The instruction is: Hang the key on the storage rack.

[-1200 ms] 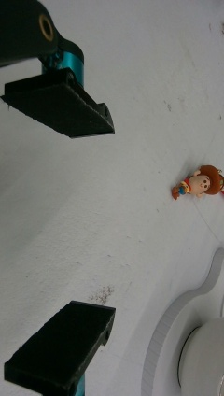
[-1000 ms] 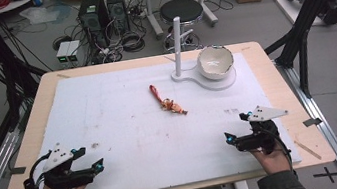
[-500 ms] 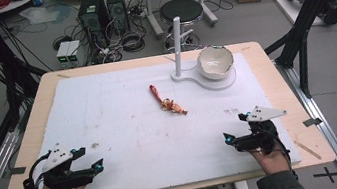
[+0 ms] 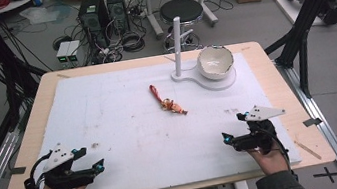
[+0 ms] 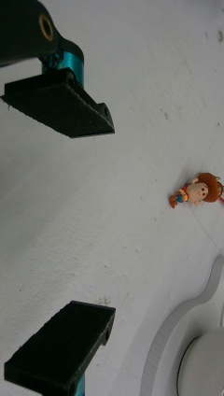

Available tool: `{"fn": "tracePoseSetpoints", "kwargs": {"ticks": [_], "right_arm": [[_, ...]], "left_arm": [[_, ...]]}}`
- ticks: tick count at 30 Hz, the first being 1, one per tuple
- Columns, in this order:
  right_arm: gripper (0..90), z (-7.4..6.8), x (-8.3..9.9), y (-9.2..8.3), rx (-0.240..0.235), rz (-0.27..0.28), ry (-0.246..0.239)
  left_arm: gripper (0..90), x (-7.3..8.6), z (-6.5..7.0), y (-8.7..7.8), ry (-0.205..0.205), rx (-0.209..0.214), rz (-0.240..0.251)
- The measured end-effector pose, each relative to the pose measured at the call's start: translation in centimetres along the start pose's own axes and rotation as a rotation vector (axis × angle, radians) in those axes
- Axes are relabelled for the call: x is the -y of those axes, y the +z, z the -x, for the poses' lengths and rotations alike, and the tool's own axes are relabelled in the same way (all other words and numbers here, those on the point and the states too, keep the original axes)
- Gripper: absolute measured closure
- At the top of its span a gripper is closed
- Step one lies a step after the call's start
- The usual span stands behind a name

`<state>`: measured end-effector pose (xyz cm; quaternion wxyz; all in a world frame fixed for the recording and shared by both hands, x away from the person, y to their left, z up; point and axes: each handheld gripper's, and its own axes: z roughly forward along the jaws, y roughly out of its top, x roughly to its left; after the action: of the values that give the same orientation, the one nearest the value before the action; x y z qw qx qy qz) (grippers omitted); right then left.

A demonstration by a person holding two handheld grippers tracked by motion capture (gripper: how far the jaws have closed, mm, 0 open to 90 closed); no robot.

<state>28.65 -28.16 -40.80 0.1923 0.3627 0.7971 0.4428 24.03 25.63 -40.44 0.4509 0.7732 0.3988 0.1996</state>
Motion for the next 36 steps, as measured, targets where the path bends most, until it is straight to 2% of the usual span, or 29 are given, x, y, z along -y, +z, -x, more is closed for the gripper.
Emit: {"fn": "tracePoseSetpoints", "kwargs": {"ticks": [11, 17, 21, 25, 26, 31, 36], "right_arm": [[10.1, -0.1, -1.8, 0.2, -0.005, -0.002, 0.006], [10.1, -0.1, -4.2, 0.8, -0.014, -0.003, -0.01], [10.1, -0.1, -5.7, 1.4, -0.027, -0.003, -0.024], [10.1, -0.1, -6.7, 1.9, -0.046, -0.005, -0.028], [10.1, -0.3, -7.5, 2.4, -0.056, -0.021, -0.04], [10.1, -0.6, -9.0, 3.5, -0.071, -0.024, -0.058], [10.2, -0.8, -10.6, 4.5, -0.096, -0.034, -0.052]], "left_arm": [[24.7, 0.0, 0.0, -0.1, 0.011, 0.002, 0.003], [24.8, 0.0, 0.2, -0.3, -0.004, -0.009, 0.01], [24.9, 0.0, 0.2, -0.4, 0.006, -0.011, 0.015], [24.9, 0.1, 0.2, -0.4, -0.004, -0.014, 0.014], [24.9, 0.1, 0.2, -0.5, -0.002, -0.013, 0.017], [24.9, 0.0, 0.3, -0.6, 0.001, -0.011, 0.021], [24.9, -0.1, 0.4, -0.6, 0.002, -0.011, 0.019]]}}
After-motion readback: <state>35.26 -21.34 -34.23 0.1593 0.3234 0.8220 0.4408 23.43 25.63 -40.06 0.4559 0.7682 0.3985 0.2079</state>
